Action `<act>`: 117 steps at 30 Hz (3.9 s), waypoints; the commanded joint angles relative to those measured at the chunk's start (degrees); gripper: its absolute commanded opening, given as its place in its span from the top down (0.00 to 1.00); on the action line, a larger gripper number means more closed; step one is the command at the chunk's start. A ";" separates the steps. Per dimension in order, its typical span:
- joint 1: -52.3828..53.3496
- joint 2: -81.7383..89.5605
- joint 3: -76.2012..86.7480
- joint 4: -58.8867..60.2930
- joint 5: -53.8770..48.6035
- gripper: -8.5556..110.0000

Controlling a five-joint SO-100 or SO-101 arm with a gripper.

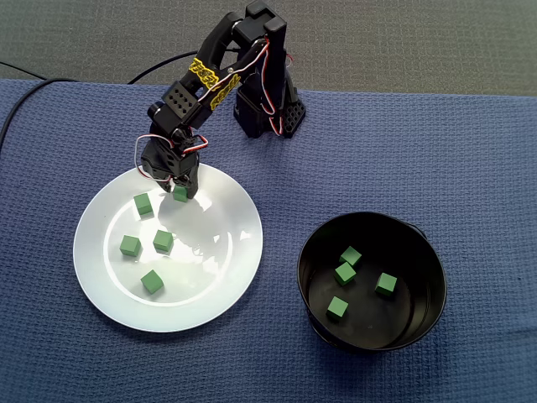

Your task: Pick up the items on the white plate and put them in the black container.

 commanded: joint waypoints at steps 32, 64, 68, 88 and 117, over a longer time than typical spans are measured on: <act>-62.40 4.83 -69.61 22.59 94.13 0.93; -72.07 -17.31 -59.33 23.55 88.15 0.74; -66.97 -11.34 -64.34 30.15 90.00 0.75; -0.53 12.83 -42.45 39.55 62.67 0.74; 8.17 -2.64 -17.67 6.59 46.58 0.72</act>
